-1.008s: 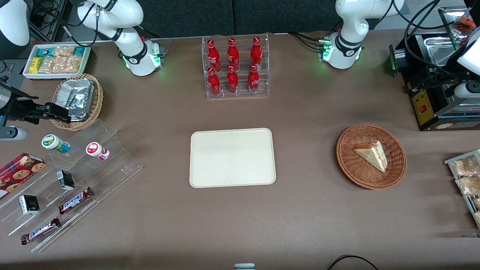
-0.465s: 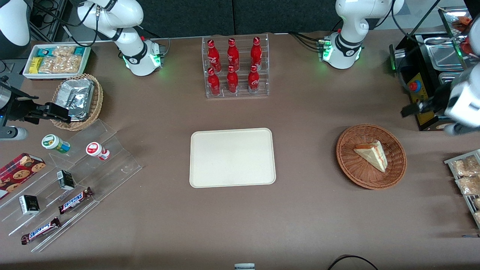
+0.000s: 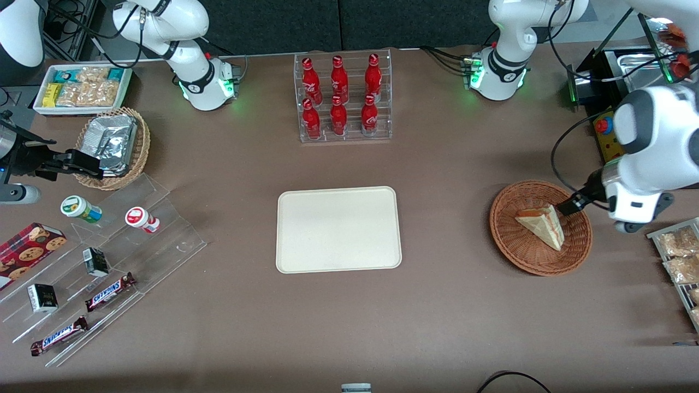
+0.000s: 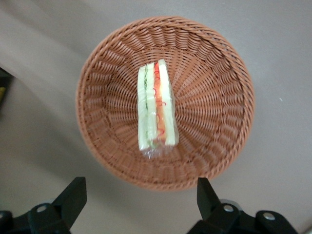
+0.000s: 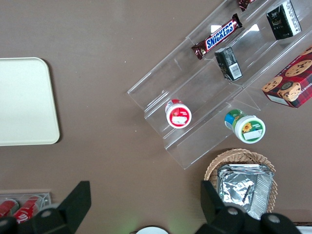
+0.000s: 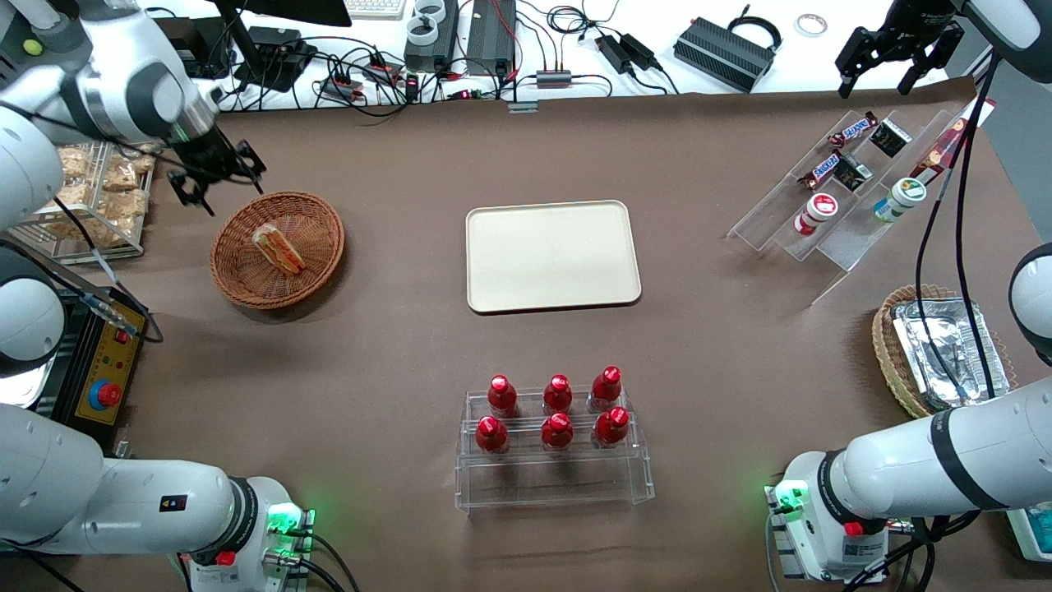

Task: Place sandwich from basket to tray
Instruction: 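Lower the left gripper and close it on the wrapped sandwich, then lift the sandwich and carry it toward the cream tray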

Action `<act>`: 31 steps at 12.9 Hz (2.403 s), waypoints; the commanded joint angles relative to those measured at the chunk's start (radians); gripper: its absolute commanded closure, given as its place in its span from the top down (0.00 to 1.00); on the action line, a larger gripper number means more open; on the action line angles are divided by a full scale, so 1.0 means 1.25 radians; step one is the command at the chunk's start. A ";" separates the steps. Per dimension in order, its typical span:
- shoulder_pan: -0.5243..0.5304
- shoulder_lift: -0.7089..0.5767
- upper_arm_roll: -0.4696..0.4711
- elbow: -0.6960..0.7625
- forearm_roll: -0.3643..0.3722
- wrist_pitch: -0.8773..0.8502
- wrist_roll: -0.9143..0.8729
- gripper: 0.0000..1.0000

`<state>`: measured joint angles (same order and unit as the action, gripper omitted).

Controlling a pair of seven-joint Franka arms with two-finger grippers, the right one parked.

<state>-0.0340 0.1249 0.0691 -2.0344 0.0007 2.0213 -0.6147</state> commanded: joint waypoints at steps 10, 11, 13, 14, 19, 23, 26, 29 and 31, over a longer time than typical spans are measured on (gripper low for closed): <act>-0.002 0.152 0.001 -0.055 0.009 0.253 -0.105 1.00; -0.002 0.167 0.001 -0.057 0.009 0.269 -0.105 1.00; -0.005 0.185 0.001 -0.065 0.009 0.296 -0.105 1.00; -0.005 0.190 0.001 -0.068 0.009 0.306 -0.105 1.00; -0.005 0.185 0.001 -0.062 0.009 0.296 -0.092 0.14; -0.011 0.154 -0.004 0.026 0.008 0.165 -0.090 0.05; -0.013 0.125 -0.053 0.150 0.007 -0.021 -0.102 0.05; -0.015 0.130 -0.137 0.288 0.004 -0.160 -0.124 0.06; -0.015 0.131 -0.202 0.331 0.006 -0.187 -0.154 0.07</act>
<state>-0.0519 0.2708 -0.1243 -1.6859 0.0002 1.8337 -0.7685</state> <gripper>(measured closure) 0.824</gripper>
